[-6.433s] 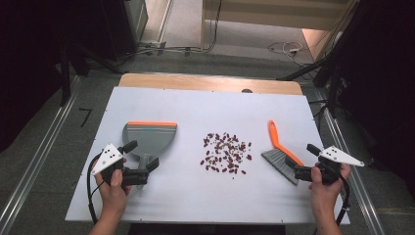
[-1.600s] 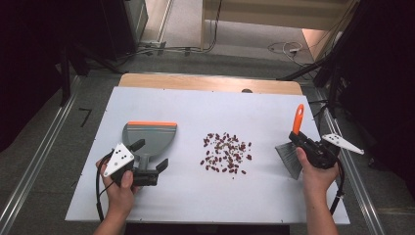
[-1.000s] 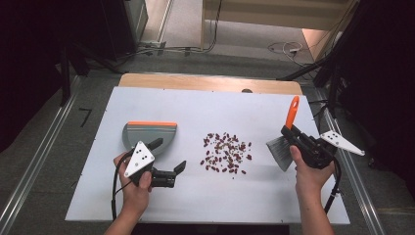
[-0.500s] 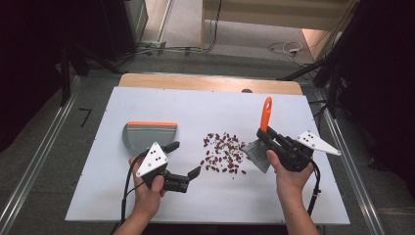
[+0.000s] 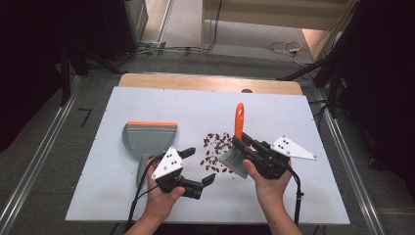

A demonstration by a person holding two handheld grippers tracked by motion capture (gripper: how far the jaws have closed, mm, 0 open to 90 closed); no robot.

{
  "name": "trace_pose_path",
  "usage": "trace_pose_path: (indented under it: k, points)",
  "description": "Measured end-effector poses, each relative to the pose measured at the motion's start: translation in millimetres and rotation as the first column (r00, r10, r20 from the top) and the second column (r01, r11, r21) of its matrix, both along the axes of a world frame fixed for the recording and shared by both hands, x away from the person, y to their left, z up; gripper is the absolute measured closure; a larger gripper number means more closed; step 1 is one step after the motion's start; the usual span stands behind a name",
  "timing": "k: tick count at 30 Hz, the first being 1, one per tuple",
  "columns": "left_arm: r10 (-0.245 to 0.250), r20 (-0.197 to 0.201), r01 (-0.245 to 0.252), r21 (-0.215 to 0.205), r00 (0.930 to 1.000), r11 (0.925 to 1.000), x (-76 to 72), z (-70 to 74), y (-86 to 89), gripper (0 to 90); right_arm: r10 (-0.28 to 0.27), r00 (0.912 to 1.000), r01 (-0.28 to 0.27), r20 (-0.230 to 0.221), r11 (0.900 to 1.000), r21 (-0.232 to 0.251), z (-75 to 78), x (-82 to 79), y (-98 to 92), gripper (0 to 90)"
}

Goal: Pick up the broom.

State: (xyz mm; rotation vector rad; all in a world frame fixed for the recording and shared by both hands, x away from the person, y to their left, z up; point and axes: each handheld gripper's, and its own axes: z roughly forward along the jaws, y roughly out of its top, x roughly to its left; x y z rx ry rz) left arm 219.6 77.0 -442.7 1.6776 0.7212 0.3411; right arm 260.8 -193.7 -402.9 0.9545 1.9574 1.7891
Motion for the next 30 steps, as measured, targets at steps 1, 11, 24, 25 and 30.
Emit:
trace_pose_path:
  k: [1, 11, 24, 25, 30]
  points:
    - [-0.008, -0.012, 0.008, 0.002, 0.9999, 1.0000, 0.1, -0.5, -2.8, 3.2, 0.003, 1.0000, -0.003, 0.002, 1.000, 0.000, 0.0, -1.5, 3.2, 69.8]
    - [-0.013, -0.080, 0.017, 0.041, 0.9967, 0.9990, -2.9, -4.9, -28.5, 20.5, 0.042, 0.9990, -0.042, 0.015, 0.999, -0.012, -1.3, -12.8, 26.9, 69.8]
    - [-0.005, -0.103, 0.009, 0.042, 0.9947, 0.9991, -4.6, -8.2, -33.9, 75.5, 0.060, 0.9981, -0.060, 0.015, 0.998, 0.003, -2.6, -20.4, 41.4, 69.7]
    - [-0.003, -0.104, 0.007, 0.043, 0.9946, 0.9991, -4.7, -8.1, -33.8, 78.2, 0.060, 0.9981, -0.060, 0.014, 0.998, 0.005, -2.6, -20.4, 41.4, 69.7]
    - [-0.023, -0.125, 0.029, 0.048, 0.9919, 0.9984, 0.1, -7.8, -27.0, 85.6, 0.079, 0.9968, -0.079, -0.004, 0.997, -0.005, -2.1, -17.6, 41.5, 68.9]
